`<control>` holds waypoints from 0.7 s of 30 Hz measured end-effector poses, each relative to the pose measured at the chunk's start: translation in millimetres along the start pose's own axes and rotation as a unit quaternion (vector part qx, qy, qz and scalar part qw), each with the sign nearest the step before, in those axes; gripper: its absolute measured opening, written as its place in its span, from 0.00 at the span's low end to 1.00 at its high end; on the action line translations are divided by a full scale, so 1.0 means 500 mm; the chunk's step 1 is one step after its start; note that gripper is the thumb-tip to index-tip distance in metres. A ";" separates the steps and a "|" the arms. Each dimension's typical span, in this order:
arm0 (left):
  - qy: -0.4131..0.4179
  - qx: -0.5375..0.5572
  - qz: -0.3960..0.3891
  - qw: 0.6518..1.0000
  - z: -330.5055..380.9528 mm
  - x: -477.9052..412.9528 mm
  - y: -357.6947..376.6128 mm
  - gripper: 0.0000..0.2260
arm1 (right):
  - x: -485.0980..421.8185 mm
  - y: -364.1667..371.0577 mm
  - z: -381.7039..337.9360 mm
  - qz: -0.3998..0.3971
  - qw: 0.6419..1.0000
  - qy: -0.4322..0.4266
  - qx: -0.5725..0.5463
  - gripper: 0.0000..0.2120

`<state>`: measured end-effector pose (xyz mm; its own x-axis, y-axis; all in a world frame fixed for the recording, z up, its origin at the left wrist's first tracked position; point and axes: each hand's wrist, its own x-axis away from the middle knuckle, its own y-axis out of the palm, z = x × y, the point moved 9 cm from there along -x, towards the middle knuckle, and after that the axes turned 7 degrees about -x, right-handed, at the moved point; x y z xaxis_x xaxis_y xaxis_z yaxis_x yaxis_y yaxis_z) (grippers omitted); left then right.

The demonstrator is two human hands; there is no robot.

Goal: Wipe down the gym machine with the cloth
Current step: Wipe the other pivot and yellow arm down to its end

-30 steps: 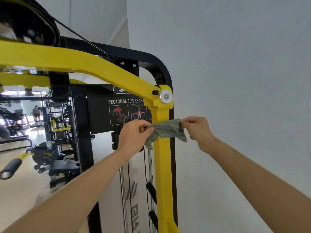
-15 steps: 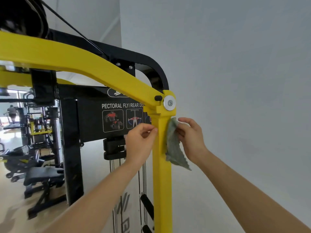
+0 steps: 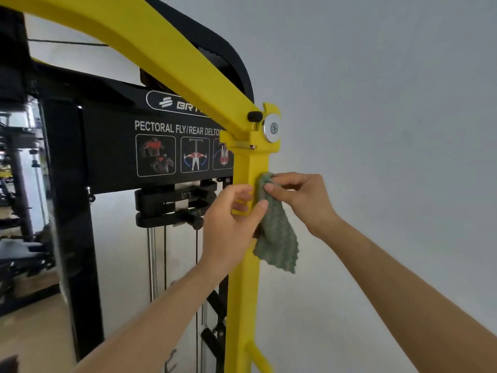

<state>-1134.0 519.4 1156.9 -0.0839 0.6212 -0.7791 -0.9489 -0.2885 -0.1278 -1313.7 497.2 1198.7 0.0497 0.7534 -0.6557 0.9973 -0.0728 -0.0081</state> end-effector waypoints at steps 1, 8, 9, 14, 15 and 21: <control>0.007 0.021 0.002 1.000 0.006 -0.004 -0.003 0.11 | 0.006 -0.001 -0.004 -0.026 1.000 0.001 0.012 0.04; -0.008 0.032 -0.220 0.975 0.011 -0.013 0.047 0.16 | 0.061 0.021 -0.037 -0.216 0.974 0.028 0.069 0.07; -0.016 0.021 -0.243 0.970 0.008 -0.008 0.050 0.14 | 0.061 0.019 -0.041 -0.218 0.973 0.028 0.070 0.07; -0.059 -0.045 -0.285 0.956 -0.018 0.012 0.035 0.03 | 0.053 0.000 -0.031 -0.195 0.969 0.004 0.149 0.06; -0.076 -0.055 -0.282 0.955 -0.023 0.012 0.028 0.05 | 0.052 -0.002 -0.026 -0.196 0.964 -0.005 0.177 0.05; -0.108 -0.049 -0.261 0.958 -0.017 0.011 -0.004 0.06 | 0.041 -0.031 0.000 -0.196 0.955 -0.008 0.223 0.09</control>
<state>-1130.1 517.1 1147.7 0.3235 0.8329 -0.4490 -0.8467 0.0429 -0.5304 -1328.4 513.6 1185.3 -0.3271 0.7696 -0.5484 0.8166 -0.0619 -0.5739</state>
